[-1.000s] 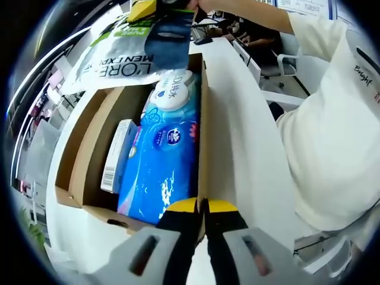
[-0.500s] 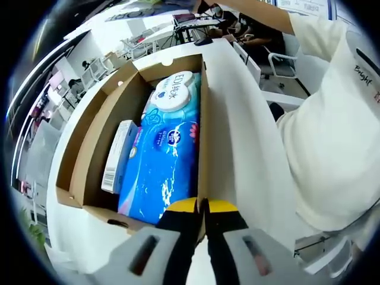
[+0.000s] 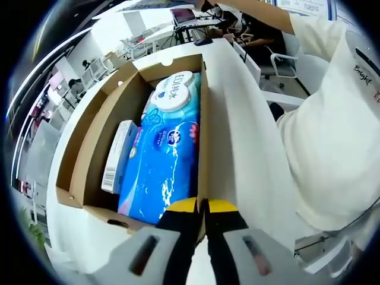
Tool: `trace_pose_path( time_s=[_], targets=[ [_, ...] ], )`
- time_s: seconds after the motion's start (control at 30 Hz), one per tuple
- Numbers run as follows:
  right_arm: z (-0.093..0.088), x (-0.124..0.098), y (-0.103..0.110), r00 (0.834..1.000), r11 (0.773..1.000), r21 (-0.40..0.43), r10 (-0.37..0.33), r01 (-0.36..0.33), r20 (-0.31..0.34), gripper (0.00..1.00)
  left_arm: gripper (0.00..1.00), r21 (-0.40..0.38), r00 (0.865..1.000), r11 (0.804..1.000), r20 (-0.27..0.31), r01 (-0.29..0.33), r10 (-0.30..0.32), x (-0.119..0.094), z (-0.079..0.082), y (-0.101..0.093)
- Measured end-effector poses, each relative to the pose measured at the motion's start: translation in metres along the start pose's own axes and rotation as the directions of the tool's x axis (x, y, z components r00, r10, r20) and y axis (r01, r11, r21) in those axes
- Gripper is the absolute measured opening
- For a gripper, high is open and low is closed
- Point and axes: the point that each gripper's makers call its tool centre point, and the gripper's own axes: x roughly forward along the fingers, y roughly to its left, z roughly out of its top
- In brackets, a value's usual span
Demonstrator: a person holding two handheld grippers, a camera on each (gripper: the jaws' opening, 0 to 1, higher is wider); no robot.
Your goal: Operate the shoe box by opening the lid, removing the specified soft item, and placing it in the target area until the item is outside and the box remains undamaged.
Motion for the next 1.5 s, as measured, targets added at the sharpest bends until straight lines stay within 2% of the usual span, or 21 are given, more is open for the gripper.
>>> trace_pose_path(
  time_s=[0.5,0.63,0.73,0.83,0.9,1.0,1.23,1.5],
  targets=[
    [0.002,-0.024,-0.004,0.999,1.000,0.010,0.012,-0.013,0.034,0.00,0.03,0.001,1.000,1.000,0.000,-0.002,0.002,0.000,-0.001,0.004],
    [0.001,-0.036,-0.005,0.999,1.000,0.024,0.015,-0.017,0.048,0.00,0.03,0.001,1.000,1.000,0.001,-0.001,0.001,0.000,-0.001,0.005],
    [0.009,-0.052,-0.003,0.997,0.999,0.020,0.024,-0.026,0.072,0.00,0.03,0.002,1.000,1.000,0.002,-0.001,0.001,0.000,0.000,0.003],
    [0.018,-0.065,0.007,0.991,0.998,0.003,0.063,-0.064,0.120,0.00,0.03,0.002,1.000,1.000,-0.002,0.002,-0.002,0.000,0.000,0.003],
    [0.017,-0.070,0.007,0.991,0.998,0.003,0.068,-0.069,0.117,0.00,0.03,0.003,1.000,1.000,-0.004,0.001,-0.001,0.000,0.000,0.003],
    [0.017,-0.074,0.002,0.990,0.999,0.011,0.049,-0.051,0.132,0.00,0.03,0.001,1.000,1.000,0.001,0.000,0.000,0.000,0.000,0.004],
    [0.015,-0.080,-0.003,0.990,0.998,0.026,0.058,-0.062,0.125,0.00,0.03,-0.001,1.000,1.000,-0.003,0.002,-0.002,0.000,0.000,0.004],
    [0.009,-0.092,-0.019,0.992,0.999,0.038,0.011,-0.016,0.128,0.00,0.03,-0.002,1.000,1.000,-0.004,-0.001,0.001,0.000,0.000,0.004]
  ],
)
